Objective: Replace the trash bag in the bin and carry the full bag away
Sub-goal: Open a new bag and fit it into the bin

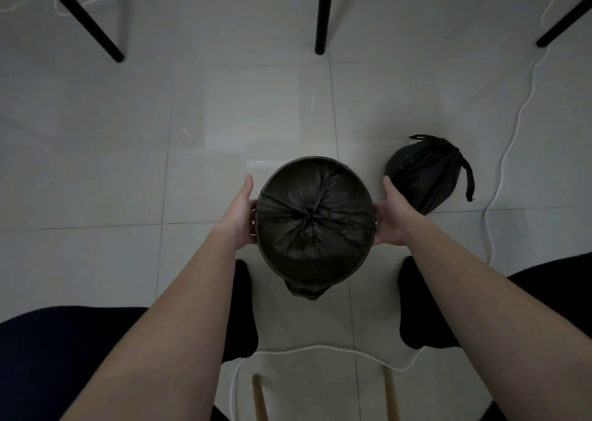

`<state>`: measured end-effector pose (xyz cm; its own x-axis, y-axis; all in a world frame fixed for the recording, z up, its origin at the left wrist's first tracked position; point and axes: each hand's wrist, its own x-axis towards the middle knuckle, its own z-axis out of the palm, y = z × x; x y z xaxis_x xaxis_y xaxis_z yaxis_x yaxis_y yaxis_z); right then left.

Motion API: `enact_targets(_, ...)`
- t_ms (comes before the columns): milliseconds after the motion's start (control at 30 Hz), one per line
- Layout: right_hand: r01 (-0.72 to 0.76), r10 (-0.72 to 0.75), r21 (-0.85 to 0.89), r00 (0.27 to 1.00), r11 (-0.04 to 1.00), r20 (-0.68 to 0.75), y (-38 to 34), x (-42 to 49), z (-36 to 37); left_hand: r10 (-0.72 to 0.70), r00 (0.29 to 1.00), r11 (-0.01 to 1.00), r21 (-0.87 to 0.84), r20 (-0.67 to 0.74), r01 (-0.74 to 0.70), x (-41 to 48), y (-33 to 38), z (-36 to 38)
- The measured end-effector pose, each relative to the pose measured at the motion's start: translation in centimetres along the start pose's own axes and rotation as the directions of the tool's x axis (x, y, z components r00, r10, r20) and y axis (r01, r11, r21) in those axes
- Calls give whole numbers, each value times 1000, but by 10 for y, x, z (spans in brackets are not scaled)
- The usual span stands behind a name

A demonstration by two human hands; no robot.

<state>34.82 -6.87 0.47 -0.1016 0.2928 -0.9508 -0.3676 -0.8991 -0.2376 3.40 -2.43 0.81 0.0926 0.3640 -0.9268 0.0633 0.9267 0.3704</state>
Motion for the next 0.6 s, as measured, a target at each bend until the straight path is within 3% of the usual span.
enact_targets(167,-28,24,65,998,998,59,8,10,-7,-11,1000,1000,28,26,11,6,1,-2)
enact_targets(467,-86,86,6,994,996,74,15,3,-4,16,990,983,-186,138,10,3,-5,2)
enact_targets(533,-134,135,-16,990,991,42,16,0,-7,33,992,973,-232,123,-3,-1,-5,4)
enact_targets(600,-104,86,-170,991,980,-107,9,-6,-5,48,999,987,-154,5,-47,-6,-4,4)
